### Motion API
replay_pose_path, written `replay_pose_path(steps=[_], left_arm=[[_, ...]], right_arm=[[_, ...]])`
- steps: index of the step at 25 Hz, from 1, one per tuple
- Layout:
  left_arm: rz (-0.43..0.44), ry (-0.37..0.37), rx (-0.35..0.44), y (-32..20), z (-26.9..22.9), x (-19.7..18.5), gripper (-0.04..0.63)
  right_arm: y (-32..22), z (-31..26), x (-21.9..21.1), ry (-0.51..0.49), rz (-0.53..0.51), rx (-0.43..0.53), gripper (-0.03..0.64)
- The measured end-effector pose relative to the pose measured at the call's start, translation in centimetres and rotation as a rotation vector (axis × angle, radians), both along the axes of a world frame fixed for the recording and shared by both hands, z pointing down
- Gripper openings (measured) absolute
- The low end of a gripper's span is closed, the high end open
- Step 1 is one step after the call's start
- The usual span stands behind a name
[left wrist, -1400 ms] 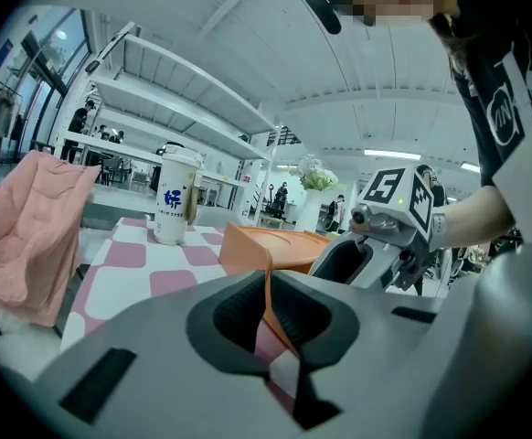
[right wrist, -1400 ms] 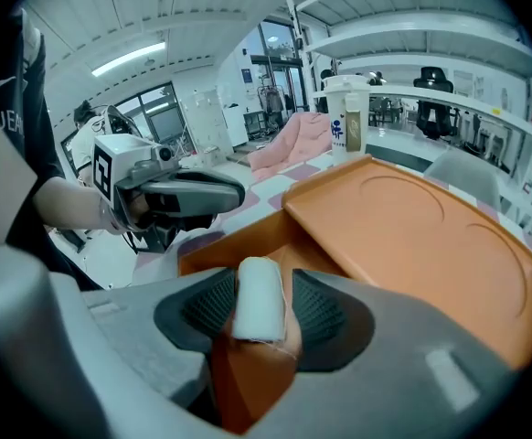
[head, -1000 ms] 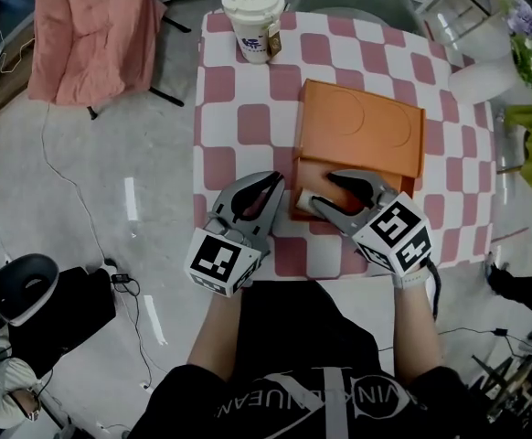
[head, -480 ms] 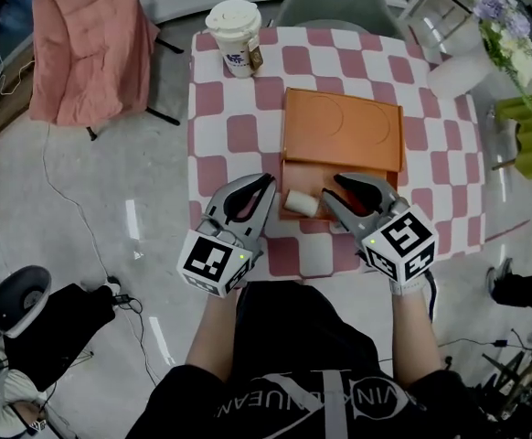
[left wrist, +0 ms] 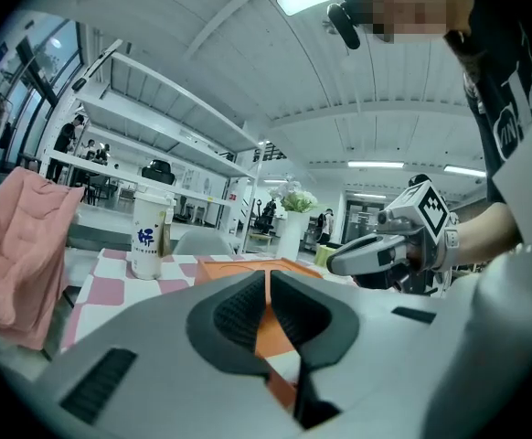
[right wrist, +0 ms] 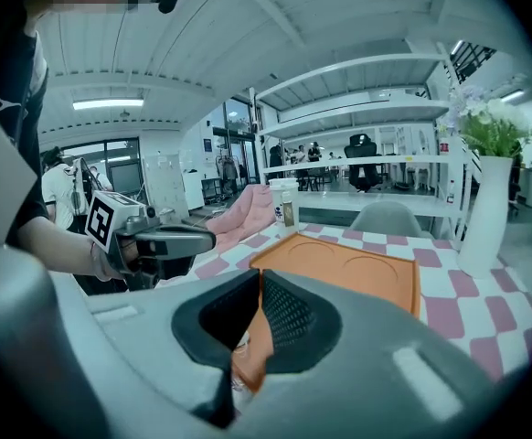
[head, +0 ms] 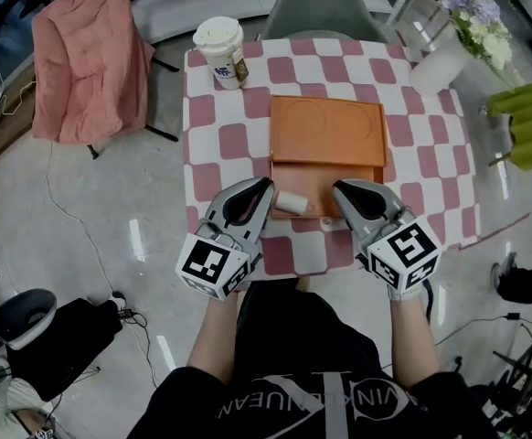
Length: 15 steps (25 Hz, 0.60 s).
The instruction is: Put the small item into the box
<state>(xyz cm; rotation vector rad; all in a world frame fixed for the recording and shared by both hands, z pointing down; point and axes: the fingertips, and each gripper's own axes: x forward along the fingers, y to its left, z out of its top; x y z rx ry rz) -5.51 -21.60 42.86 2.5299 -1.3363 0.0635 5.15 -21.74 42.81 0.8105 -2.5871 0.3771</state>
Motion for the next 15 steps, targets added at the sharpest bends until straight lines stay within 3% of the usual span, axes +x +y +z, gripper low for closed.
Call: replay_pose_path(steps=[15], left_arm=[[-0.005,0.008,0.033,0.7,-2.9,1.0,0.023]], right_arm=[[0.3,-3.5,3.6,-0.118,0.136,0.056,0.006]])
